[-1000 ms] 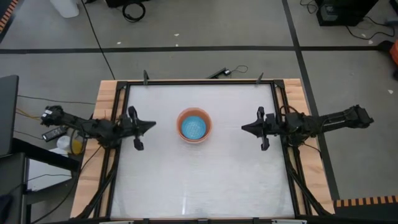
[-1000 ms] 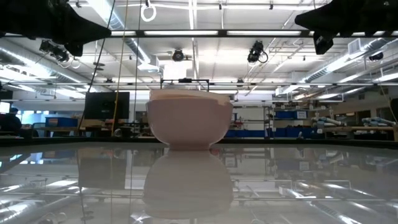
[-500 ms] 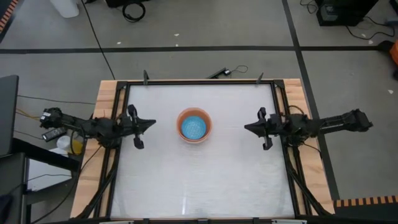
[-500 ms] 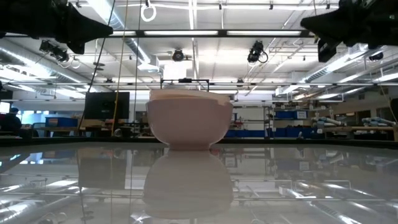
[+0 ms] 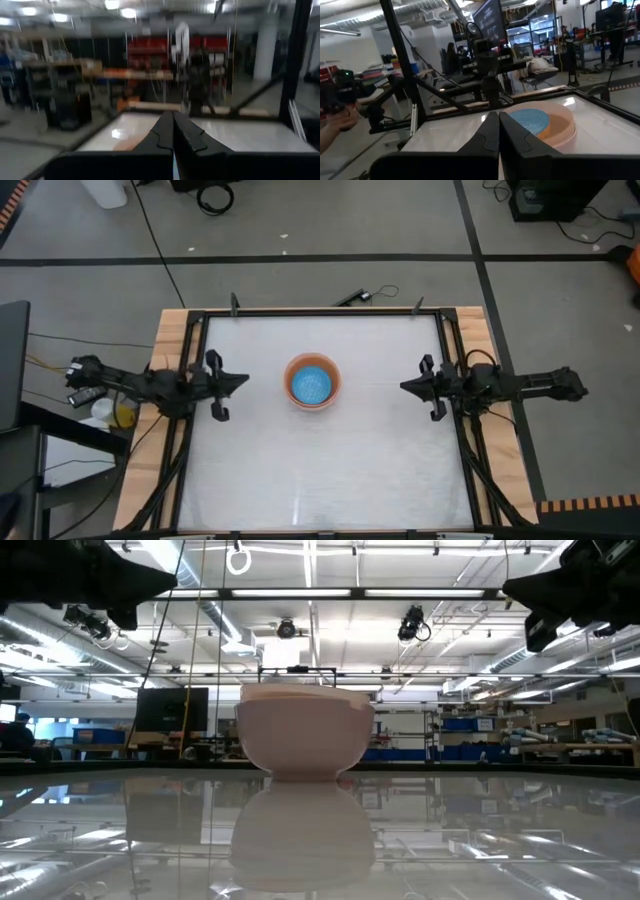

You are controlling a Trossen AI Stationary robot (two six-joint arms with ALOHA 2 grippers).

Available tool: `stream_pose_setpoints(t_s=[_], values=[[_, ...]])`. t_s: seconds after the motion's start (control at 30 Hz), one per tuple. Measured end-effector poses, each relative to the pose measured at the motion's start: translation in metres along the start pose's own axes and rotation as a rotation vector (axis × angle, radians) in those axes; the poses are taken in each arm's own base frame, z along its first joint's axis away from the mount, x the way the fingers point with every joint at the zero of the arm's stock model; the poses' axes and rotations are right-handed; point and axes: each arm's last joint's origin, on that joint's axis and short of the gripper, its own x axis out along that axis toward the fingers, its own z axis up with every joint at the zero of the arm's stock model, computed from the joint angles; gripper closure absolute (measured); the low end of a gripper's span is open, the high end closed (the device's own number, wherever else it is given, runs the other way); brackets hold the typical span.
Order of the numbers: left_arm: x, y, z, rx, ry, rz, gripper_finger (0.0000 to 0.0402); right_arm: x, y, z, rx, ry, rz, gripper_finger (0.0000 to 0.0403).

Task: Nest bowls inside each other
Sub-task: Return to Home Position

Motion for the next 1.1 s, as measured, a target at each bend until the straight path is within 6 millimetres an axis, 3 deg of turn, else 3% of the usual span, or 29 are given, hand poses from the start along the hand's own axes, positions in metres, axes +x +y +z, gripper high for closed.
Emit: stream_pose_setpoints(t_s=[0.17, 0.3, 0.47, 0.57, 0.77, 0.97, 1.1], values=[[-0.004, 0.006, -0.016, -0.014, -0.135, 0.051, 0.0399, -0.001, 0.000, 0.001, -0.001, -0.022, 0.003, 0.0398], [-0.001, 0.008, -0.025, 0.038, 0.030, 0.070, 0.0399, -0.002, 0.000, 0.001, -0.007, -0.021, 0.003, 0.0398], [-0.003, 0.012, 0.007, 0.055, 0.159, 0.071, 0.0399, -0.002, -0.001, -0.002, -0.003, 0.019, -0.006, 0.0398], [-0.009, 0.013, 0.013, 0.044, 0.129, 0.040, 0.0399, -0.002, -0.001, -0.004, -0.002, 0.038, -0.011, 0.0398], [-0.020, 0.015, -0.009, 0.049, 0.076, -0.012, 0.0399, -0.002, -0.002, -0.005, -0.006, 0.042, -0.047, 0.0398], [-0.018, 0.008, -0.021, 0.046, 0.035, -0.224, 0.0399, -0.003, -0.004, -0.008, -0.114, 0.068, -0.098, 0.0398], [-0.015, 0.011, -0.033, 0.037, 0.007, -0.185, 0.0399, -0.002, -0.006, -0.008, -0.155, 0.074, -0.132, 0.0398]])
